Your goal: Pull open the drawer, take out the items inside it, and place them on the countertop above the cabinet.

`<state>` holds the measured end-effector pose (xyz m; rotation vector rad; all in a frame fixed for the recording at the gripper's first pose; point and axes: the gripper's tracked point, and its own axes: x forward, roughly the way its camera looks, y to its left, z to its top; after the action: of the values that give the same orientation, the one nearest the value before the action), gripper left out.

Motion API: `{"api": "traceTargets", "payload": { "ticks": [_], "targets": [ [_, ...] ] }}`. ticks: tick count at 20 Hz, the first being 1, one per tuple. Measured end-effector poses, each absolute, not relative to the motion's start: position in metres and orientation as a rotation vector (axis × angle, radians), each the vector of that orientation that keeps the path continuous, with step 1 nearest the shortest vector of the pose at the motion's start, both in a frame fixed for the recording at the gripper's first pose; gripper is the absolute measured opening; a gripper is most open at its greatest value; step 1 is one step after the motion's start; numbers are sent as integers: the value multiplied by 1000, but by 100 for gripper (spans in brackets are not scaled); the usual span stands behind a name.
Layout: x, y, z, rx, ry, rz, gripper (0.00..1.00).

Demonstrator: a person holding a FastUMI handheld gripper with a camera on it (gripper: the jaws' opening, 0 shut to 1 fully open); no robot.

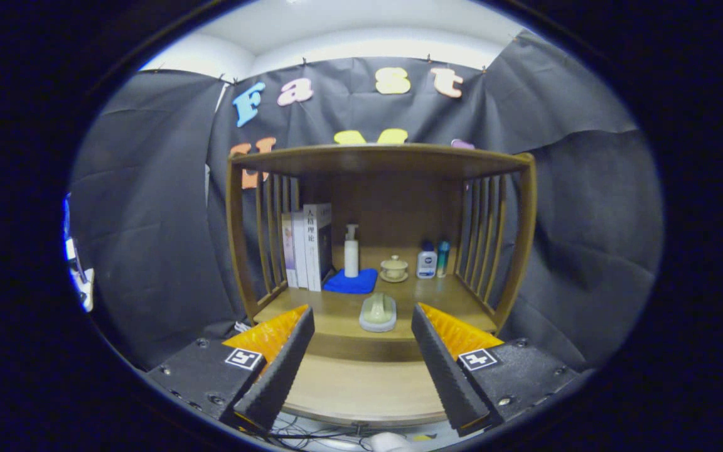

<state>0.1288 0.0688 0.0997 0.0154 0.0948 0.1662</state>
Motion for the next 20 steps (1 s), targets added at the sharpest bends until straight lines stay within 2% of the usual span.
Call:
{"api": "traceTargets", "payload": {
  "ticks": [9, 14, 20],
  "targets": [
    [53, 38, 63, 76, -113, 102, 98],
    [53, 25, -19, 41, -19, 41, 99],
    [58, 38, -104, 20, 96, 44, 100]
  ]
}}
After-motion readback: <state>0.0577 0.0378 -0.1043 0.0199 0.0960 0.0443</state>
